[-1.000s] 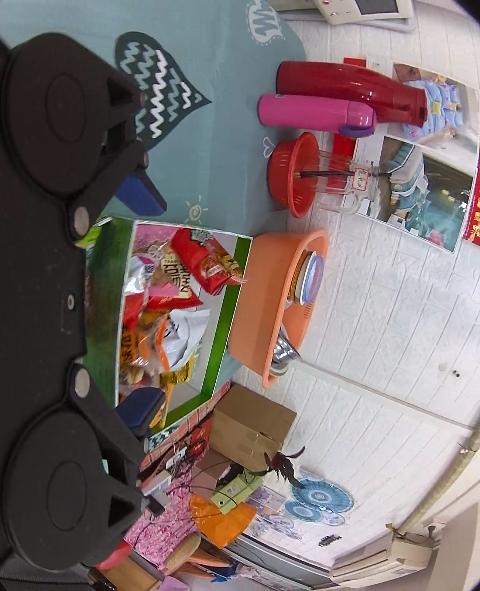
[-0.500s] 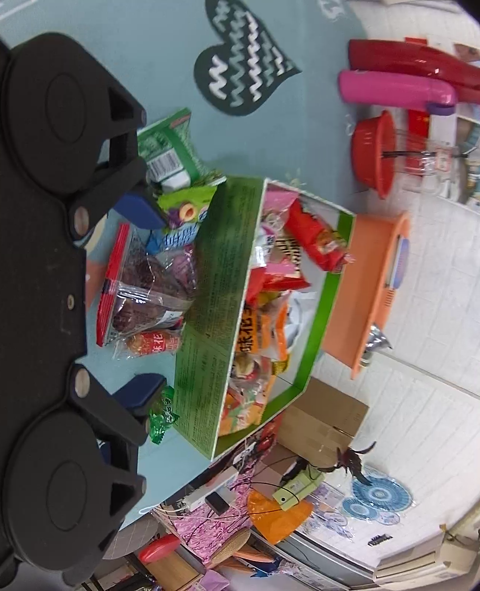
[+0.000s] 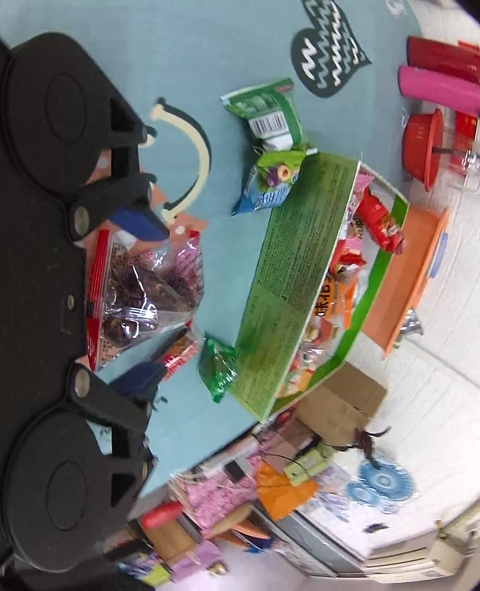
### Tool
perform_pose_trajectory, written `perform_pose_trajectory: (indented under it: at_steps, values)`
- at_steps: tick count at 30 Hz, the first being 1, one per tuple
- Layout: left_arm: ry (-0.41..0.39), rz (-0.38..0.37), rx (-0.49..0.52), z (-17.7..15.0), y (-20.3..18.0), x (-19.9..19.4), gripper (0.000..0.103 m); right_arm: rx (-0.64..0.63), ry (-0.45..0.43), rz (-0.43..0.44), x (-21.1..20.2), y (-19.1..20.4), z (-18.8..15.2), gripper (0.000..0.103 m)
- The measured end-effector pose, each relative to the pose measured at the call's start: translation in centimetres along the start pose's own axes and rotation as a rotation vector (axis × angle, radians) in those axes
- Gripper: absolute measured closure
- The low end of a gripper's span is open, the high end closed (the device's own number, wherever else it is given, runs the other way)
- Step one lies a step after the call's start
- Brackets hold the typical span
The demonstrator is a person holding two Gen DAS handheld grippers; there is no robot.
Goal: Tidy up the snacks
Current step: 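Move the left gripper to the clear bag of dried dates and grasp it, then lift the dates bag into the green box and open the left gripper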
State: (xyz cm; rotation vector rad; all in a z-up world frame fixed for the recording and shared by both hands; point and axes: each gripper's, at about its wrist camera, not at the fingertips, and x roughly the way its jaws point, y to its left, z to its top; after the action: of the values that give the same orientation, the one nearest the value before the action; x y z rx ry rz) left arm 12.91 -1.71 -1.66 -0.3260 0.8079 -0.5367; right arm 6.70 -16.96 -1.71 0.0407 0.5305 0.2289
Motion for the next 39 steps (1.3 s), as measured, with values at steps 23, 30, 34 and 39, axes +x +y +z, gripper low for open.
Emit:
perform_pose_trajectory:
  at_steps: [23,30,34,39]
  values:
    - [0.041,-0.041,-0.056,-0.4,1.2,0.4,0.034,0.159,0.018,0.039,2.4,-0.7,0.5,0.01]
    - [0.012,-0.047,-0.024,0.0,-0.4,-0.5,0.04,0.107,-0.023,0.0,1.1,-0.6,0.9,0.023]
    - [-0.051,-0.057,0.039,1.6,-2.4,-2.0,0.04,0.066,-0.098,-0.008,-0.4,-0.8,2.3,0.024]
    - [-0.117,-0.075,0.106,5.0,-4.3,-2.5,0.04,0.019,-0.196,-0.038,-1.4,-1.7,5.2,0.024]
